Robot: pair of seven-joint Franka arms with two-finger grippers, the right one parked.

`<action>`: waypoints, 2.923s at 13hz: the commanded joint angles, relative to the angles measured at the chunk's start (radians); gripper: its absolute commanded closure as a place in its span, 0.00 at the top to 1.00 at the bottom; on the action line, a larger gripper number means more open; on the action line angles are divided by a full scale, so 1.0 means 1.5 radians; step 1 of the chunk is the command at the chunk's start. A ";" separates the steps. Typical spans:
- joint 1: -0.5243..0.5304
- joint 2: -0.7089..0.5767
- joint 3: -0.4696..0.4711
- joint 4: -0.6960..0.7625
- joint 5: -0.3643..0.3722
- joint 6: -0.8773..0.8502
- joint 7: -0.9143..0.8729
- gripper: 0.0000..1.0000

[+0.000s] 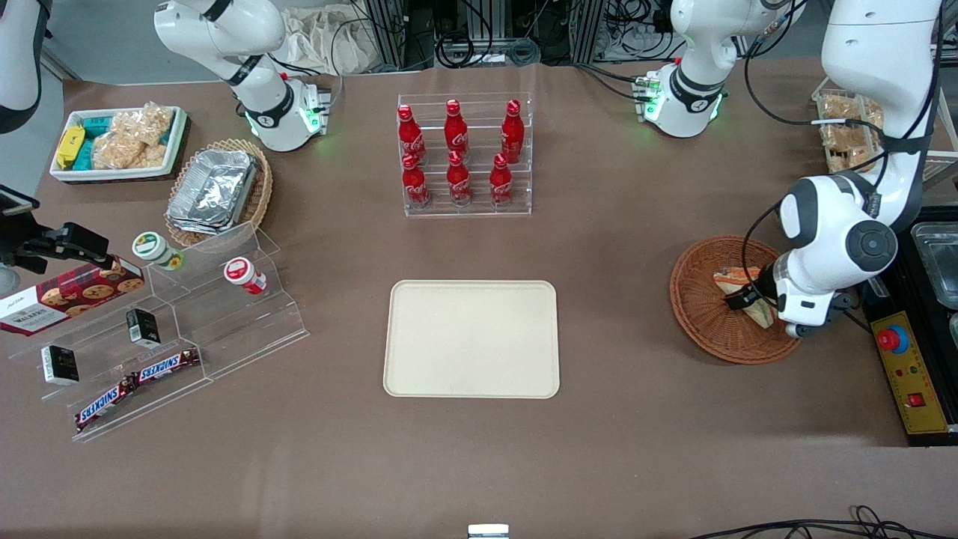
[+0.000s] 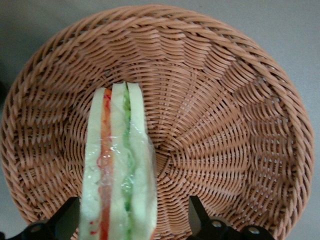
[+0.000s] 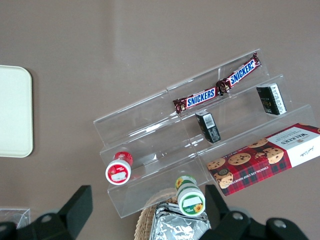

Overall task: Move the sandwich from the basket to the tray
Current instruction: 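Close the left gripper on the sandwich and lift it, then carry the sandwich over the cream tray and lower it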

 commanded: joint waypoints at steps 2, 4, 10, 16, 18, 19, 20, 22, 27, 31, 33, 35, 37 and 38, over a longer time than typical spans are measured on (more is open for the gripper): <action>0.000 0.003 0.008 -0.012 0.013 0.003 -0.012 0.45; 0.001 0.006 0.011 -0.011 0.029 -0.003 0.008 0.00; -0.008 -0.083 0.005 0.083 0.037 -0.196 0.057 0.00; -0.032 -0.095 -0.201 0.153 -0.033 -0.243 0.040 0.00; -0.036 -0.056 -0.276 0.155 -0.037 -0.183 0.039 0.00; -0.041 -0.033 -0.310 0.157 -0.043 -0.151 0.039 0.00; -0.052 -0.007 -0.331 0.157 -0.042 -0.100 0.037 0.00; -0.111 0.053 -0.335 0.169 -0.032 0.010 0.015 0.00; -0.146 0.203 -0.332 0.277 0.080 0.059 -0.043 0.19; -0.146 0.253 -0.332 0.308 0.139 0.068 -0.076 0.84; -0.140 0.240 -0.332 0.307 0.139 0.069 -0.142 0.99; -0.135 0.182 -0.332 0.300 0.137 0.041 -0.178 0.99; -0.097 0.118 -0.333 0.305 0.130 -0.056 -0.175 0.99; -0.075 0.085 -0.336 0.305 0.126 -0.107 -0.168 0.99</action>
